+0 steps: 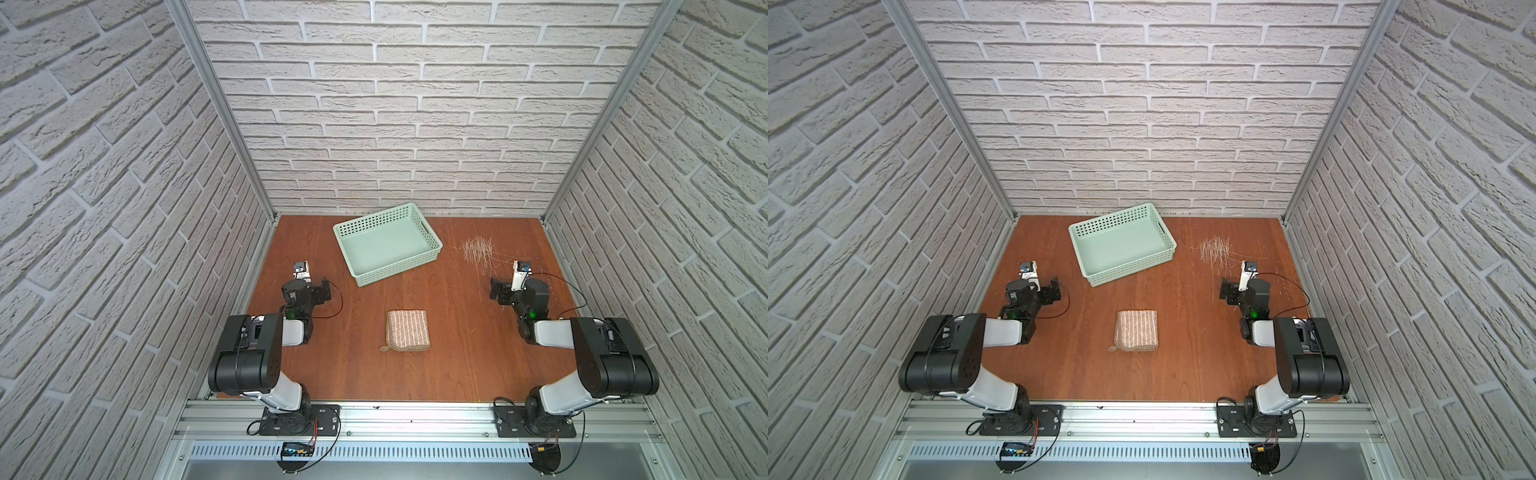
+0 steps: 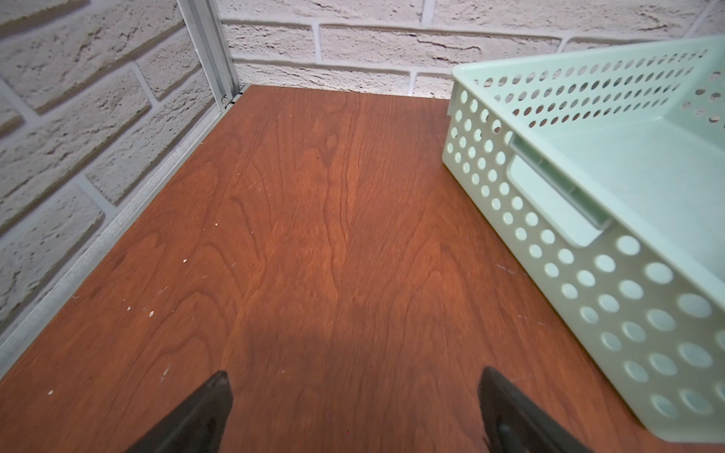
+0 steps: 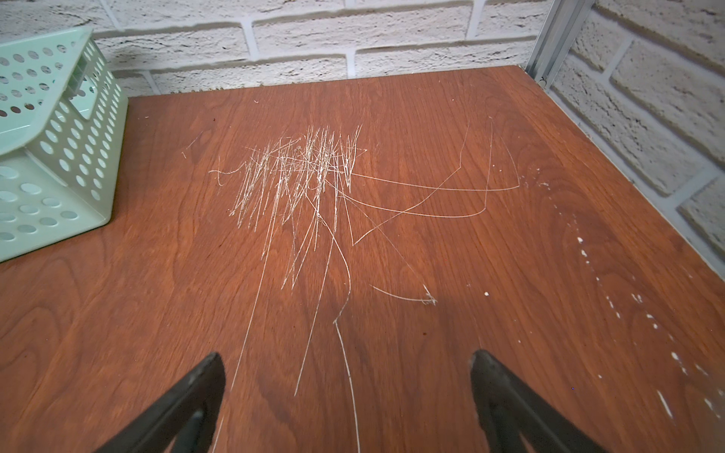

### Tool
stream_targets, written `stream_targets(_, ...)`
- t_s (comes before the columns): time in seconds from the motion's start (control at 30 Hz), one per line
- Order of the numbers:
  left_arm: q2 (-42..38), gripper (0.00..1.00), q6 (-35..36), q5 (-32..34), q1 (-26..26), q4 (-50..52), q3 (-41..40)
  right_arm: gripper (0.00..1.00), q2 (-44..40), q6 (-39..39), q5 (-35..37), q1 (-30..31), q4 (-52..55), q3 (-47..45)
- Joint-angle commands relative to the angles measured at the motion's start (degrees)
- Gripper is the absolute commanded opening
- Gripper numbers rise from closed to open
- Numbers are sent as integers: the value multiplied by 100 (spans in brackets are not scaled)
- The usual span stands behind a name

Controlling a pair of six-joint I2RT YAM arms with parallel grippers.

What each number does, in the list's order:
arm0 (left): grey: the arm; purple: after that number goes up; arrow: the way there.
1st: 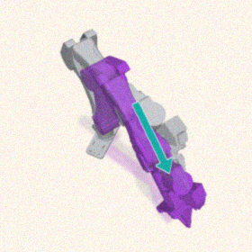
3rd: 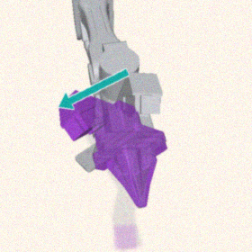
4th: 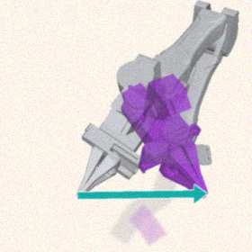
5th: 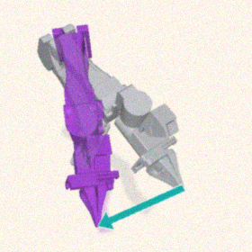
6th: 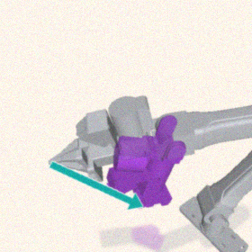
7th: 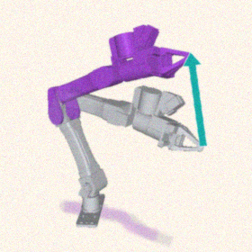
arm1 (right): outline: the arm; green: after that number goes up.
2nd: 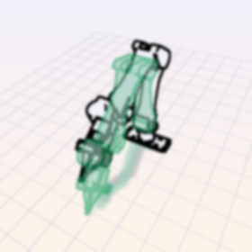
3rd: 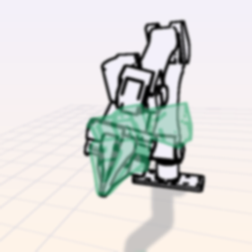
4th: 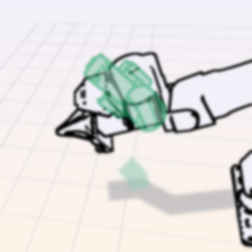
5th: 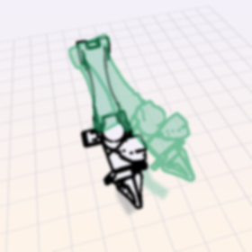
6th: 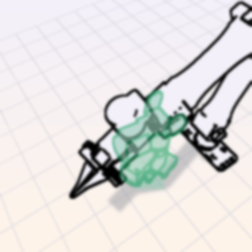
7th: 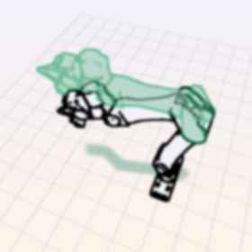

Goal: Fold the square dishcloth
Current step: Reset both arms

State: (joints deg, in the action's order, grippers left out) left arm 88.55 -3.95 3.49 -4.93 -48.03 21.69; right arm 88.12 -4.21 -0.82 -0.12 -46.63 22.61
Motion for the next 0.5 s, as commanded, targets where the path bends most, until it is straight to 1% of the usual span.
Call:
stream_targets(0.0,12,98,3,-53,-37,-143,89,99,4,50,47,12,-120,109)
stream_targets(0.47,13,98,1,-52,-41,-143,90,99,4,52,69,18,-87,128)
